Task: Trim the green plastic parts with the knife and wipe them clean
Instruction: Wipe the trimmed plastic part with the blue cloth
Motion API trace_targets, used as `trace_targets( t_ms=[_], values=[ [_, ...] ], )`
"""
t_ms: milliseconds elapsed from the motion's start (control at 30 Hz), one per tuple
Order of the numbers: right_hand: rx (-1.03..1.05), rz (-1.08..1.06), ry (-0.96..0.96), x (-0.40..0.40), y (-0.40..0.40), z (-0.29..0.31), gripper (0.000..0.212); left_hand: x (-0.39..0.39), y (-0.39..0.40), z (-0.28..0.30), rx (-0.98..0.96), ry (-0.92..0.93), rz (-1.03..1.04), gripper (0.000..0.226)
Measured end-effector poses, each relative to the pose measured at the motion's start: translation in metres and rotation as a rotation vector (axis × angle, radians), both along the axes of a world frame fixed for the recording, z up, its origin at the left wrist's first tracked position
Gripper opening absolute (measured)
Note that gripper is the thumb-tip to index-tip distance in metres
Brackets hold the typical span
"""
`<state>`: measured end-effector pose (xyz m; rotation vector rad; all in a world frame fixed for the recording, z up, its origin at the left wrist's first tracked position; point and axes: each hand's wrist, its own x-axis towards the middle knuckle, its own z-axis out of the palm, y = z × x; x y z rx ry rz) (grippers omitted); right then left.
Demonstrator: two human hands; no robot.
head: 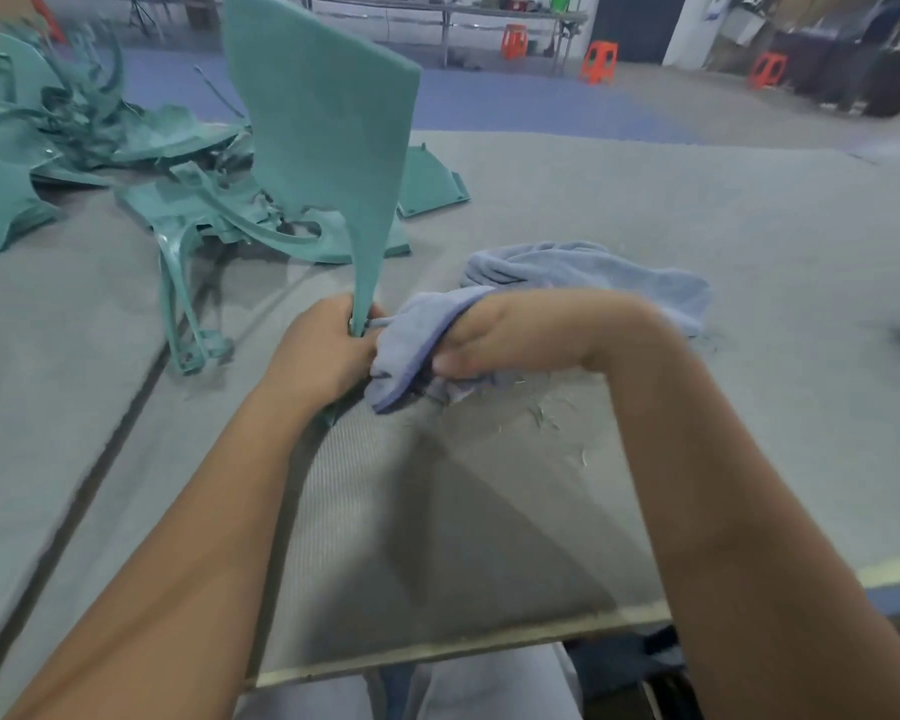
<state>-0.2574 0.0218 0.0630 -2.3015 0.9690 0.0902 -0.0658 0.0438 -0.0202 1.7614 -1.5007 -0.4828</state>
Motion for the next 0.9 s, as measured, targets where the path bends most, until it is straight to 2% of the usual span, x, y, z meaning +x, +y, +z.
trace_targets(
  t_ms=[67, 167, 233, 267, 333, 433, 467, 500, 567, 633, 700, 767, 833, 900],
  values=[
    [0.010, -0.152, -0.205, -0.011, -0.002, 0.024, 0.028, 0.002, 0.002, -0.001, 0.026, 0.049, -0.013, 0.012],
    [-0.156, -0.426, -0.536, -0.014, -0.029, 0.032, 0.024, 0.001, 0.003, -0.003, 0.043, 0.066, -0.017, 0.016],
    [-0.199, -0.594, -0.604, -0.006, -0.053, 0.018, 0.025, 0.001, 0.003, -0.005, 0.029, 0.100, -0.003, 0.028],
    [-0.202, -0.629, -0.571, -0.002, -0.065, 0.006, 0.026, 0.001, 0.003, -0.006, 0.017, 0.133, -0.003, 0.032],
    [-0.266, -0.638, -0.373, 0.001, -0.087, -0.019, 0.029, 0.003, 0.003, -0.007, 0.005, 0.179, -0.011, 0.035],
    [-0.528, -0.574, 0.211, -0.003, -0.105, -0.051, 0.032, 0.005, 0.004, -0.007, -0.010, 0.193, -0.039, 0.032],
    [-0.595, -0.573, 0.295, -0.005, -0.109, -0.056, 0.028, 0.005, 0.003, -0.007, -0.013, 0.196, -0.047, 0.030],
    [-0.646, -0.596, 0.258, -0.008, -0.110, -0.059, 0.020, 0.005, 0.002, -0.006, -0.012, 0.192, -0.053, 0.029],
    [-0.707, -0.672, -0.017, -0.016, -0.108, -0.057, 0.007, 0.005, 0.000, -0.006, -0.009, 0.164, -0.057, 0.029],
    [-0.772, -0.772, -0.310, -0.025, -0.106, -0.043, 0.012, 0.005, -0.002, -0.005, -0.013, 0.137, -0.059, 0.034],
    [-0.779, -0.909, -0.514, -0.033, -0.106, -0.019, 0.024, 0.005, -0.004, -0.005, -0.026, 0.127, -0.059, 0.034],
    [-0.705, -0.994, -0.672, -0.040, -0.108, 0.007, 0.028, 0.005, -0.005, -0.005, -0.037, 0.140, -0.059, 0.031],
    [-0.596, -1.017, -0.805, -0.045, -0.108, 0.032, 0.023, 0.004, -0.005, -0.005, -0.041, 0.153, -0.051, 0.028],
    [-0.405, -1.000, -0.969, -0.048, -0.102, 0.047, 0.028, 0.003, -0.004, -0.005, -0.041, 0.155, -0.044, 0.027]
  ],
)
